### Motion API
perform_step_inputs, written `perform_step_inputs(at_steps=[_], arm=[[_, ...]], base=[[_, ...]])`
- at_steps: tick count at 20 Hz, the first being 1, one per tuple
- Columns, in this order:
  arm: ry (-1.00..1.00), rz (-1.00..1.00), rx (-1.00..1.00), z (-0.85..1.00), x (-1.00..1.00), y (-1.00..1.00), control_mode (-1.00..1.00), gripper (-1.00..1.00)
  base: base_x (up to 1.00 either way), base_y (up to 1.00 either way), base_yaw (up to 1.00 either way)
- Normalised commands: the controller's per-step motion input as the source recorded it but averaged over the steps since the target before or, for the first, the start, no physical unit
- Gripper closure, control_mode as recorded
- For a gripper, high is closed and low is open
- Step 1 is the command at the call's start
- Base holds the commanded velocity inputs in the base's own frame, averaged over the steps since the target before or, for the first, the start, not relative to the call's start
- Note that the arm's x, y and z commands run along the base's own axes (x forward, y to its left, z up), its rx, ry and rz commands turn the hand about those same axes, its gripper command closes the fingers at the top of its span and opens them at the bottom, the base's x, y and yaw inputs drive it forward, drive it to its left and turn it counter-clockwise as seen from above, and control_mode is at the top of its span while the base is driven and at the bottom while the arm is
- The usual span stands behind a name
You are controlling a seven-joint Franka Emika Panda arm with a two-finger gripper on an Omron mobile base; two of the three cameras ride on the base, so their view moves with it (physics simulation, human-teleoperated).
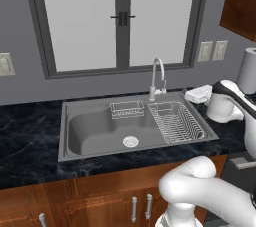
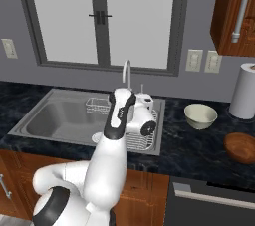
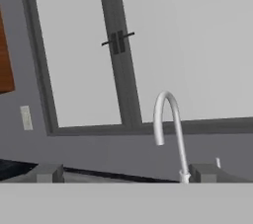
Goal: Rinse each bowl for a few seconds and place them down in the sink or on the counter.
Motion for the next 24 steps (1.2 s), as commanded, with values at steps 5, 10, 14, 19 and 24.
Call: perform_step_inputs(at_steps=[5,10,14,19,24], arm=[[-0.15,0.04,0.0,-0.03,0.23,0.0,-1.0,-1.0],[-0.05,0.02,0.0,0.0,0.2,0.0,-1.0,-1.0],[0.0,0.0,0.0,0.0,0.28,0.0,-1.0,-1.0],[0.04,0.01,0.02,-0.02,0.37,-0.19,-1.0,-1.0],[0.04,0.04,0.04,-0.02,0.33,-0.37,-1.0,-1.0]], base=[[0.0,0.0,0.0],[0.0,0.0,0.0],[0.0,0.0,0.0],[0.0,0.0,0.0],[0.0,0.0,0.0]])
